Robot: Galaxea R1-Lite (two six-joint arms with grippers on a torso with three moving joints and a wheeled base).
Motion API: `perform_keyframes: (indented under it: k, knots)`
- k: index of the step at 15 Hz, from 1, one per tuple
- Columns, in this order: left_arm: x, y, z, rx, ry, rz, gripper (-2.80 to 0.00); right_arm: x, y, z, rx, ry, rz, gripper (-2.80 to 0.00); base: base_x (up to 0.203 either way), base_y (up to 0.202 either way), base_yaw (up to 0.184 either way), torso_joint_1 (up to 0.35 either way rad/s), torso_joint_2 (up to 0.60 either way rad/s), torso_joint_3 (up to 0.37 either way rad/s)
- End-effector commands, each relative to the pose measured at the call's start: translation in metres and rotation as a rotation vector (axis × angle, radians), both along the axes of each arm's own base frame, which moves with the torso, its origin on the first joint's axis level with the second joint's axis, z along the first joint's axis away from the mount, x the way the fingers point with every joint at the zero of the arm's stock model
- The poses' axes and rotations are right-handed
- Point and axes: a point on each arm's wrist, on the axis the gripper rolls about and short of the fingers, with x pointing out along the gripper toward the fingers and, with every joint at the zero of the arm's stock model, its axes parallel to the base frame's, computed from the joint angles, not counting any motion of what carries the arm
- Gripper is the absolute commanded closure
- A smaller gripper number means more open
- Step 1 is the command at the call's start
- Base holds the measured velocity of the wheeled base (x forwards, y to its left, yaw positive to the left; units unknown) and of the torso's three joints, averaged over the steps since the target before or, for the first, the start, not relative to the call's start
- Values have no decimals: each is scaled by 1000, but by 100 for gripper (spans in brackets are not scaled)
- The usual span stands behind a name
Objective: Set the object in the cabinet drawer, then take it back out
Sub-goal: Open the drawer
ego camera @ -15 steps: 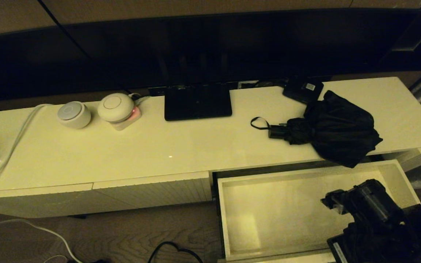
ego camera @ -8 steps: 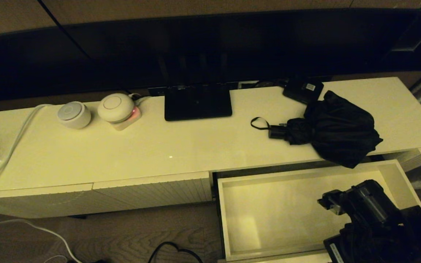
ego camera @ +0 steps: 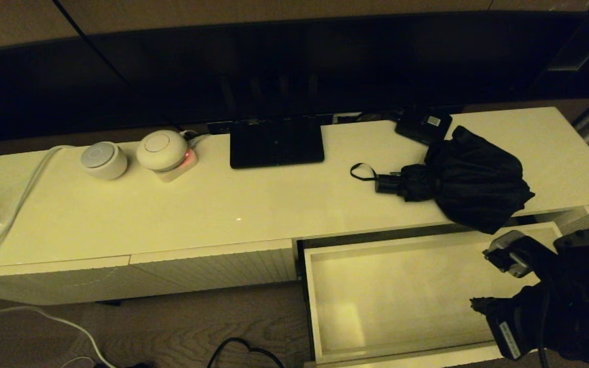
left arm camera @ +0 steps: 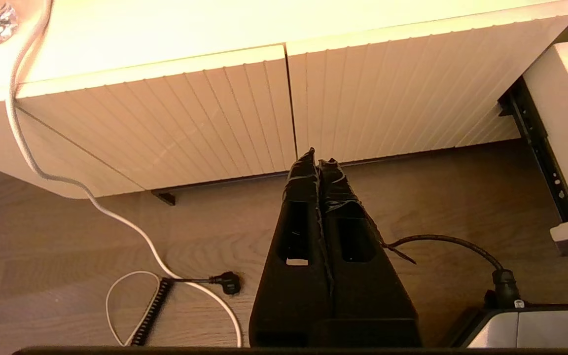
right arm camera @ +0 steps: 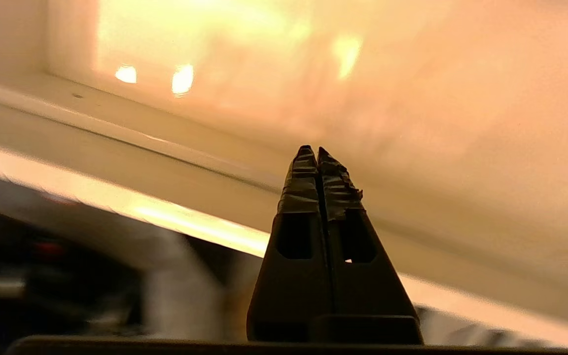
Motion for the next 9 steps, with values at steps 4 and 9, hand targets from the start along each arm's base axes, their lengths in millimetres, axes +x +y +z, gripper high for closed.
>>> perform_keyframes:
  k: [4,9]
  knots:
    - [0,0,-1,0,3,0,0,-17,-20,24,-525,-203,333,0,0,0,0,0,0,0]
    - [0,0,-1,0,3,0,0,10,-25,43,-849,-273,472,0,0,0,0,0,0,0]
